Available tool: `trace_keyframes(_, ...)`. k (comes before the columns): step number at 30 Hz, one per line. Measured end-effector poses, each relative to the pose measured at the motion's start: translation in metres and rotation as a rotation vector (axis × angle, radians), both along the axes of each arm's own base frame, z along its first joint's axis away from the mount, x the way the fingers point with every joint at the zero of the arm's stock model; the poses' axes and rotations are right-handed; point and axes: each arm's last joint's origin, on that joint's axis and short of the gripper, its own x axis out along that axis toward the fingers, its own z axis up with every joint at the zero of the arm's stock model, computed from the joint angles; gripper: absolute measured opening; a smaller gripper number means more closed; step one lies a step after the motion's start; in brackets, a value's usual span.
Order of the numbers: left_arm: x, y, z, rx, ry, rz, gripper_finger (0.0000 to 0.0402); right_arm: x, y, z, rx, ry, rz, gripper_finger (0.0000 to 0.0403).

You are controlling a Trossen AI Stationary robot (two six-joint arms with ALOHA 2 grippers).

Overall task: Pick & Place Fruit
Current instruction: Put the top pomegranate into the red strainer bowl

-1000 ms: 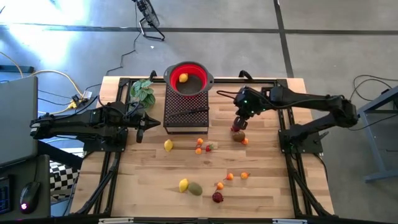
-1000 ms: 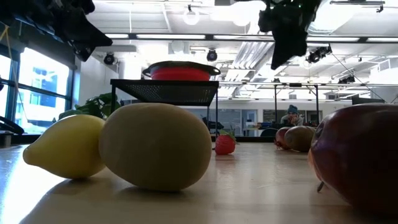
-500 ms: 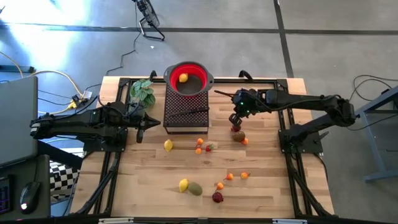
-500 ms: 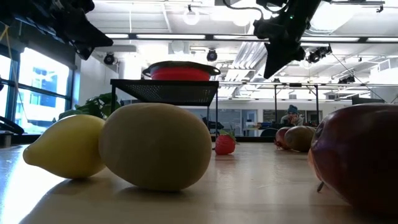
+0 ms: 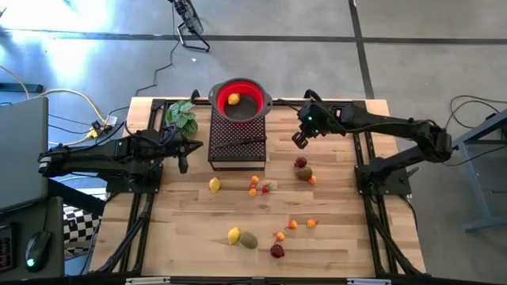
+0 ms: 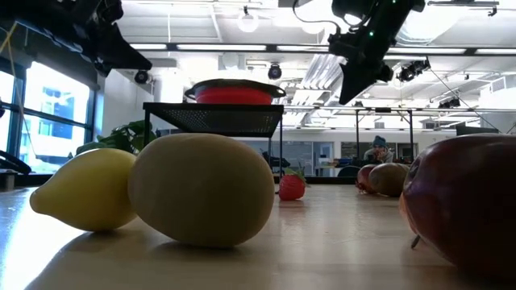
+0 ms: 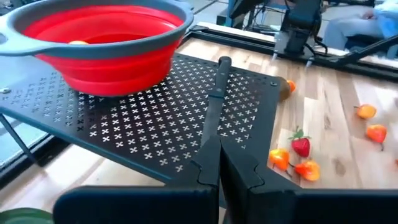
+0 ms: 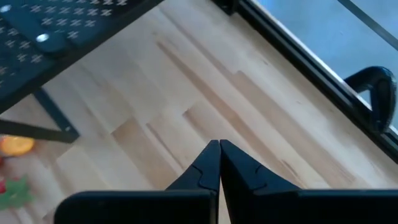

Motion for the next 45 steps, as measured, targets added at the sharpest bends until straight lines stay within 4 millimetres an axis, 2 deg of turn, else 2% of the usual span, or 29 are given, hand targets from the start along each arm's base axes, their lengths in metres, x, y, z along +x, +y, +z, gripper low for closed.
trace_keyframes(5,0.000,0.000,0.000,0.102,0.041,-0.016,0.0000,-0.005,-0.012,0.000,-0.013,0.007,-0.023,0.0002)
trace_keyframes(11,-0.001,0.003,0.003,0.160,0.028,0.090,0.0000,-0.010,-0.027,0.002,-0.035,-0.002,-0.060,0.0002)
trace_keyframes(14,-0.001,0.003,0.005,0.202,0.036,0.081,0.0000,-0.013,-0.032,0.002,-0.035,-0.001,-0.081,0.0002)
trace_keyframes(17,-0.011,0.003,-0.001,0.227,0.107,0.077,0.0000,-0.014,-0.033,0.001,-0.032,-0.001,-0.089,0.0002)
trace_keyframes(20,-0.026,0.003,-0.003,0.180,0.093,0.121,0.0000,-0.013,-0.032,0.001,-0.029,-0.003,-0.086,0.0002)
trace_keyframes(27,-0.050,-0.002,-0.024,0.188,-0.114,0.105,0.0000,-0.012,-0.031,0.001,-0.005,-0.019,-0.065,0.0002)
trace_keyframes(31,-0.049,-0.002,-0.034,0.210,-0.099,0.087,0.0000,-0.012,-0.031,0.001,0.003,-0.022,-0.059,0.0002)
trace_keyframes(36,-0.047,-0.002,-0.029,0.208,-0.128,0.089,0.0000,-0.010,-0.028,0.001,0.084,-0.057,0.021,0.0003)
trace_keyframes(40,-0.047,-0.002,-0.030,0.209,-0.122,0.077,0.0000,-0.009,-0.025,0.001,0.133,-0.074,0.149,0.0003)
trace_keyframes(45,-0.047,-0.002,-0.030,0.212,-0.118,0.080,0.0000,-0.008,-0.024,0.001,0.113,-0.069,0.270,0.0003)
